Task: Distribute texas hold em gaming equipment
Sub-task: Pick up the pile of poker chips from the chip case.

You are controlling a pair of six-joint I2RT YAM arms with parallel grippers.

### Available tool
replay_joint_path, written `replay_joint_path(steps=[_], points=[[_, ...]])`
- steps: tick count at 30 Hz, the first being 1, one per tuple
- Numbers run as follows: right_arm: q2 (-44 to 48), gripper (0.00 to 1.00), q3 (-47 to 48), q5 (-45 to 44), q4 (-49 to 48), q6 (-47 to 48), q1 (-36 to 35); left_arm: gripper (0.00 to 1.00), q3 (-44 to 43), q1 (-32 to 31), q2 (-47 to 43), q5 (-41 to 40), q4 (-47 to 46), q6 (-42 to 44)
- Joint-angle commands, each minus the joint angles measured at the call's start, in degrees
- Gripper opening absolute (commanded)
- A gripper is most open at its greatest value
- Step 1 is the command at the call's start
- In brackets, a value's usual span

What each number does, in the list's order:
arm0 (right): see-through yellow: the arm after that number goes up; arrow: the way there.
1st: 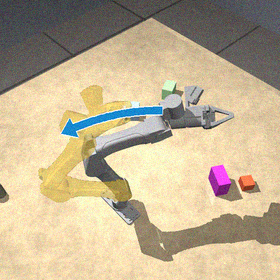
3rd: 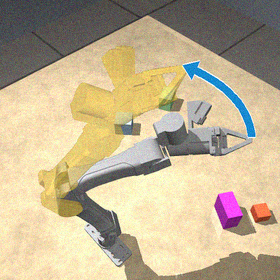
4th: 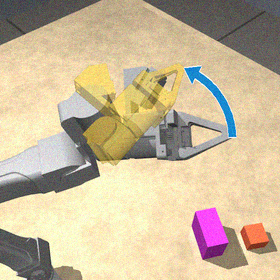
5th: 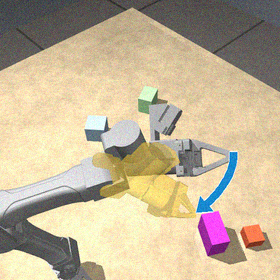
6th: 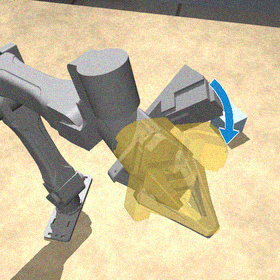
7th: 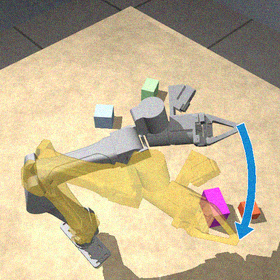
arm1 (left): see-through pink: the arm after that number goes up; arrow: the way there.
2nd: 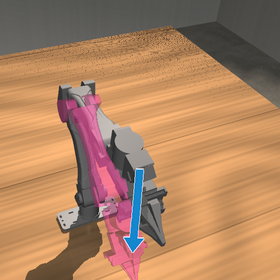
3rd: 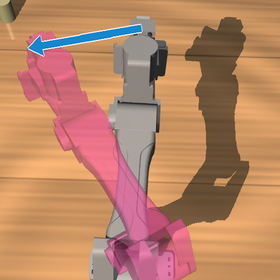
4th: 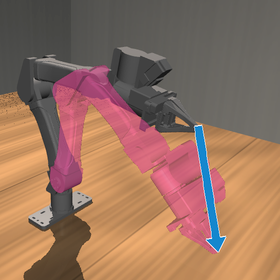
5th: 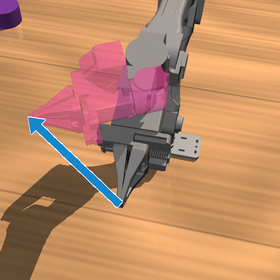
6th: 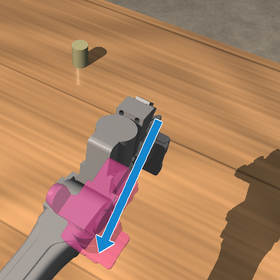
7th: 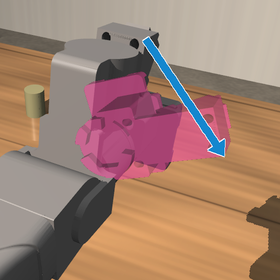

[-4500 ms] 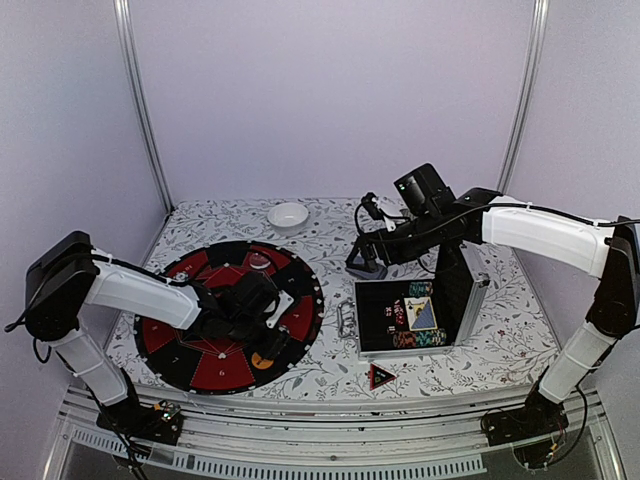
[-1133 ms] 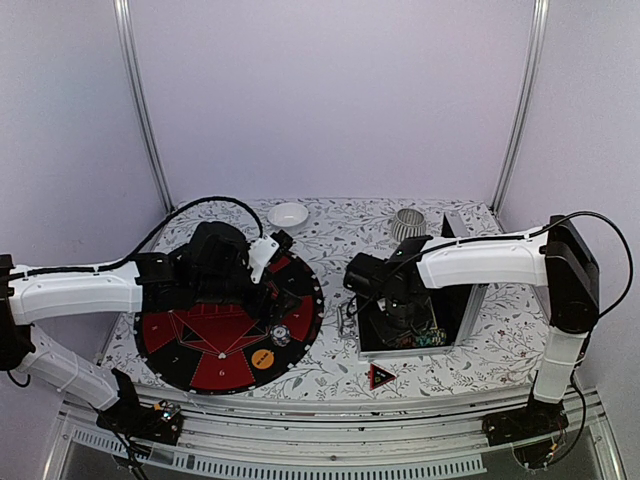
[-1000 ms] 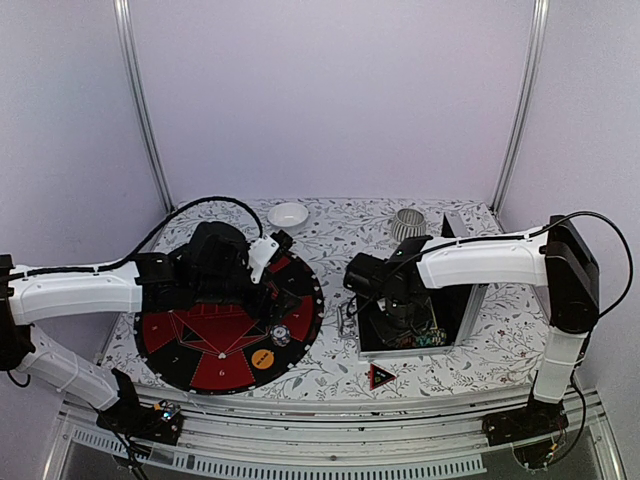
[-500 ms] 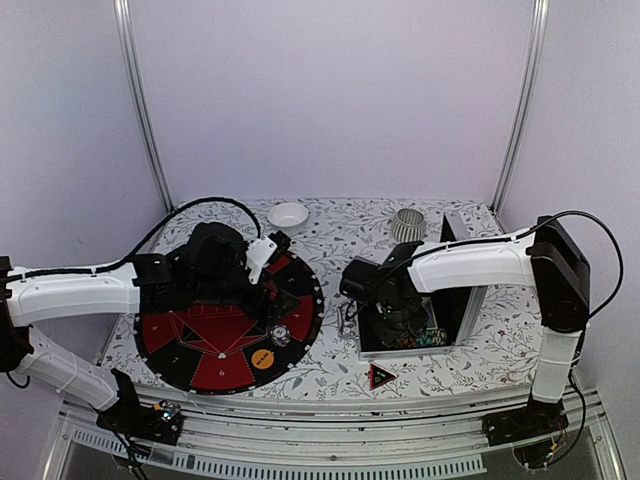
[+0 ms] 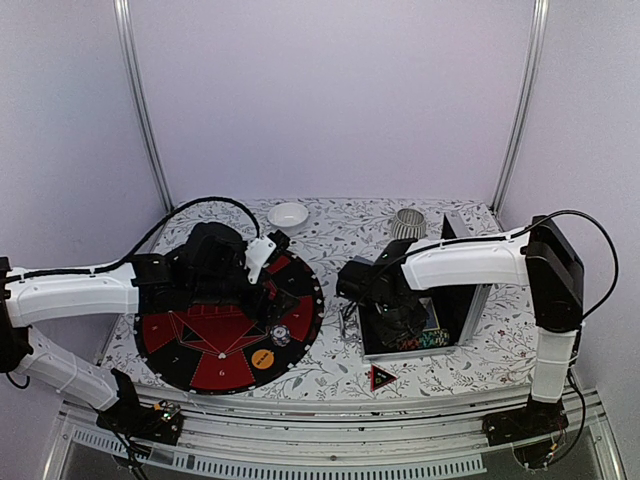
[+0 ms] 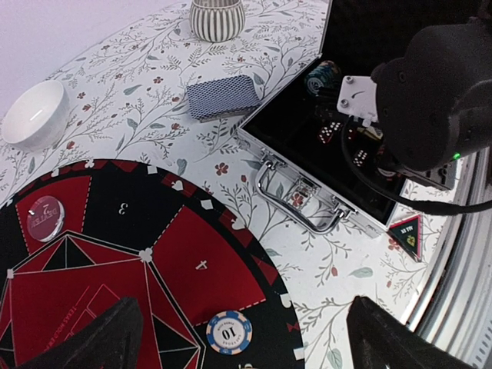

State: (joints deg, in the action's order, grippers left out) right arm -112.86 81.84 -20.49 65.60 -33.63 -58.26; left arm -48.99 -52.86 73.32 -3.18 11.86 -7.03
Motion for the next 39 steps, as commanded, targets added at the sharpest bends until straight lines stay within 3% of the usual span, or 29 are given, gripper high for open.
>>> replay_joint_path(steps=[1,6,28,39], points=[[2.7,0.42,1.8,1.07,1.44,-0.16,-0.43,0.95,0.81,0.01,-1.16,-0.14,0.76,0.48],[3.71,0.45,0.76,2.98,1.55,-0.99,-0.45,0.95,0.91,0.04,-1.25,-0.12,0.82,0.61],[3.7,0.38,-3.44,10.18,-5.15,-0.42,-0.45,0.95,1.34,0.04,-2.3,-0.47,1.09,0.52],[2.75,0.37,-1.16,5.66,-2.29,-0.99,-0.61,0.95,1.8,0.04,-2.64,-0.4,1.15,0.53]])
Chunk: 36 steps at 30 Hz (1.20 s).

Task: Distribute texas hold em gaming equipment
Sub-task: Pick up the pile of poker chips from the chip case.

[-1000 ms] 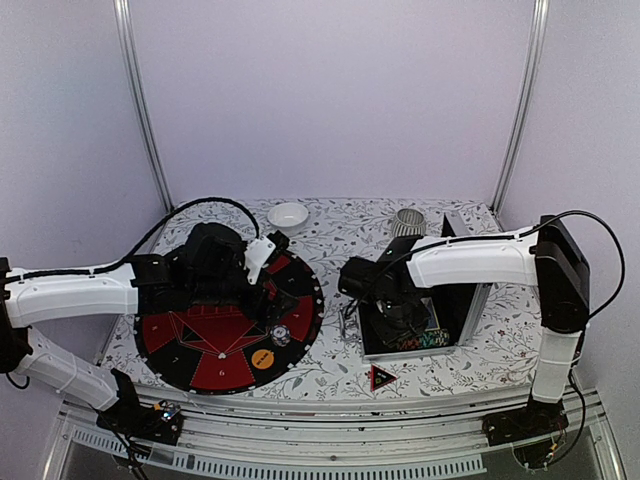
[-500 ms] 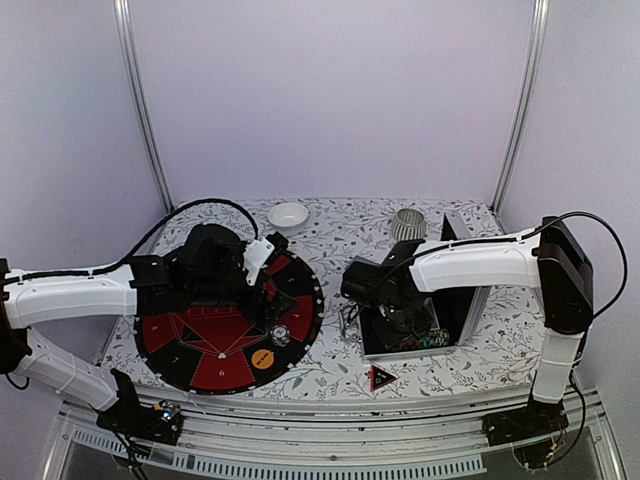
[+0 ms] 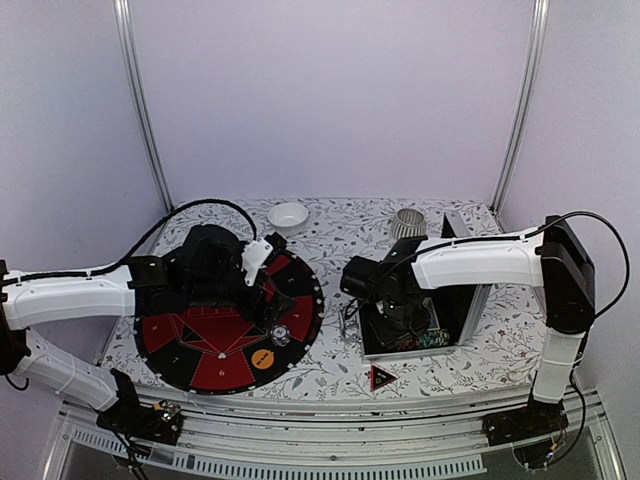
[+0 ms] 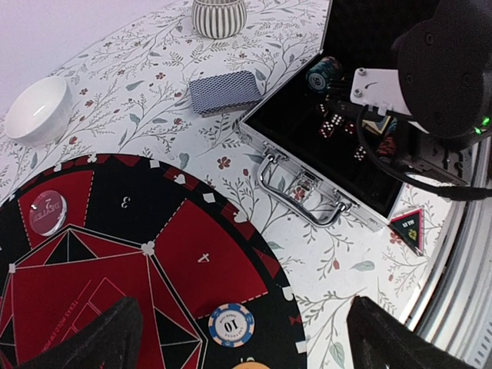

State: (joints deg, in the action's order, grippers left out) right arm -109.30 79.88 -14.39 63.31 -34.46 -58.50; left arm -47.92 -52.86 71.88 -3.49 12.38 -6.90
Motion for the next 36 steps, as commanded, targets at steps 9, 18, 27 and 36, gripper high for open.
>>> replay_joint_path(steps=[9,18,27,36], points=[[-1.89,0.43,0.07,-3.42,3.18,-1.66,-0.38,0.95,0.85,0.04,-1.21,0.15,0.54,0.57],[-2.39,0.45,-0.6,-0.79,0.97,-1.14,-0.55,0.95,1.16,0.07,-1.0,0.22,0.21,0.74],[-2.33,0.53,4.95,-5.25,6.36,-1.8,-0.87,0.95,0.47,0.1,0.14,1.0,-0.25,1.31],[-1.31,0.49,3.74,-2.58,3.27,-1.32,-1.38,0.95,0.46,0.12,0.62,1.16,-0.24,1.62]])
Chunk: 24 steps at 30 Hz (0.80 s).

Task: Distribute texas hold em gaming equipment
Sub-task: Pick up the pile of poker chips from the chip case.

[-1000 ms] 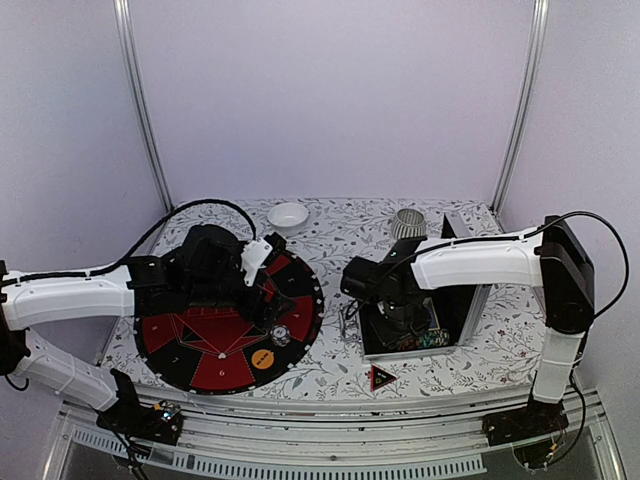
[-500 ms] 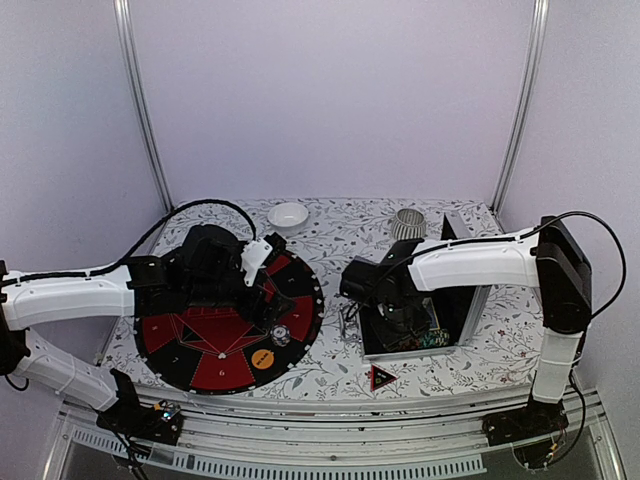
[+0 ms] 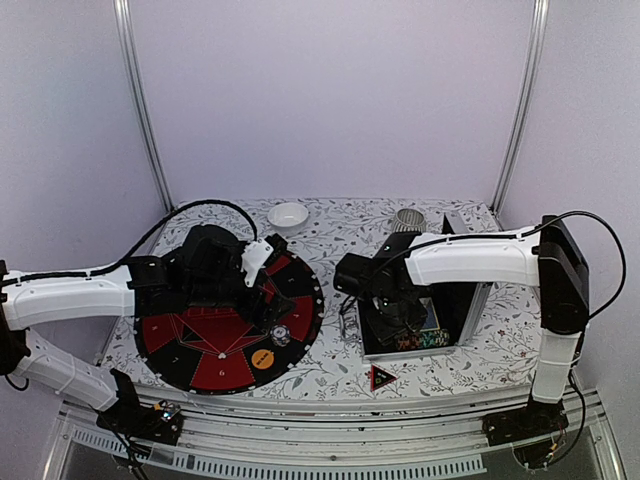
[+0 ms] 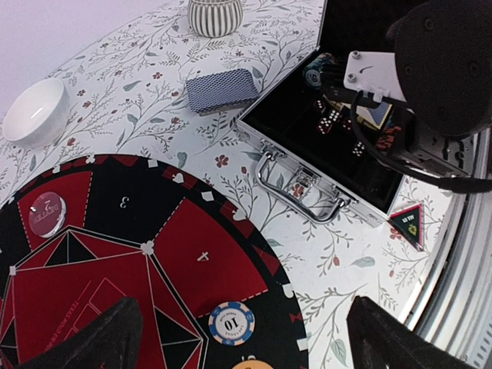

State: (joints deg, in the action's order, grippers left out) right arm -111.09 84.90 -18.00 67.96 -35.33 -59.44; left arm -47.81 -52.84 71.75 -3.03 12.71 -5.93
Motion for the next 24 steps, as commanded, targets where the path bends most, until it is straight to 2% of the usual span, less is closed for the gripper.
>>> replay_joint_path(steps=[1,10,14,24], points=[[0.58,0.48,-1.84,1.11,-1.48,-0.7,-0.41,0.95,0.35,0.08,0.72,0.69,-0.54,0.66],[-0.35,0.48,-4.48,0.57,-1.72,-1.57,0.24,0.95,0.44,0.08,0.67,0.74,-0.23,0.41],[-0.12,0.44,-5.68,2.02,-3.84,-1.09,0.29,0.95,0.44,0.1,0.59,0.83,-0.25,0.3],[-1.44,0.44,-2.71,-0.03,-0.85,-0.77,0.29,0.95,0.02,0.04,0.92,1.12,-0.1,0.82]])
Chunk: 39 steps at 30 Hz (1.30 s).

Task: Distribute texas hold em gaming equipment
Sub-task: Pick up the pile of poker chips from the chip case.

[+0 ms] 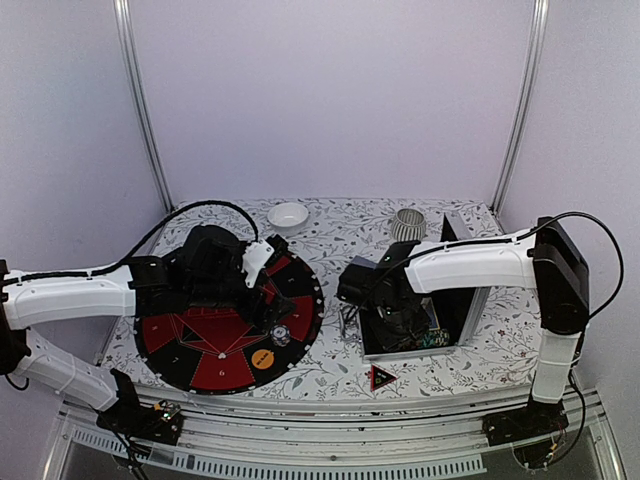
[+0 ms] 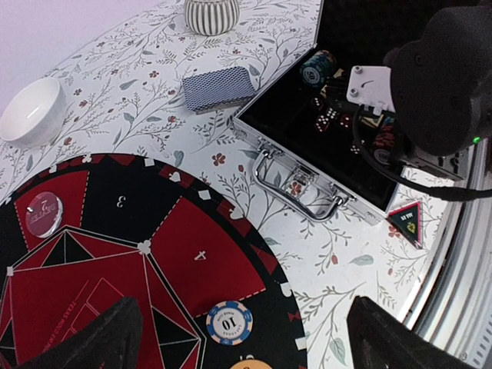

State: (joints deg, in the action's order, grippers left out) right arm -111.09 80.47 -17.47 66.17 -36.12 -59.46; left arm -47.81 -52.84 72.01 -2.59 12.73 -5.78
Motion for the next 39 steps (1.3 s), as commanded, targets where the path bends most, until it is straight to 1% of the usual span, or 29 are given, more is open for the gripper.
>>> replay_joint_path(steps=[1,7,25,34,37,39], points=[[-1.42,0.44,2.56,-1.13,1.65,0.0,0.31,0.95,-0.04,0.07,0.72,0.66,-0.11,0.75],[-0.91,0.44,4.07,-0.84,1.77,-0.09,0.15,0.95,0.14,0.04,0.68,0.72,-0.24,0.73],[-1.37,0.41,-0.83,0.94,-1.59,0.27,0.69,0.95,0.27,0.1,0.33,0.44,0.37,0.37],[-0.74,0.4,-4.57,3.69,-5.91,1.29,1.78,0.95,0.35,0.06,0.15,0.04,0.68,0.29],[-0.41,0.37,-6.22,3.69,-6.93,1.41,2.77,0.95,0.35,0.09,0.02,0.07,0.63,0.32],[0.0,0.31,-6.75,3.59,-7.25,1.25,3.47,0.95,0.35,0.1,-0.07,0.05,0.64,0.29]])
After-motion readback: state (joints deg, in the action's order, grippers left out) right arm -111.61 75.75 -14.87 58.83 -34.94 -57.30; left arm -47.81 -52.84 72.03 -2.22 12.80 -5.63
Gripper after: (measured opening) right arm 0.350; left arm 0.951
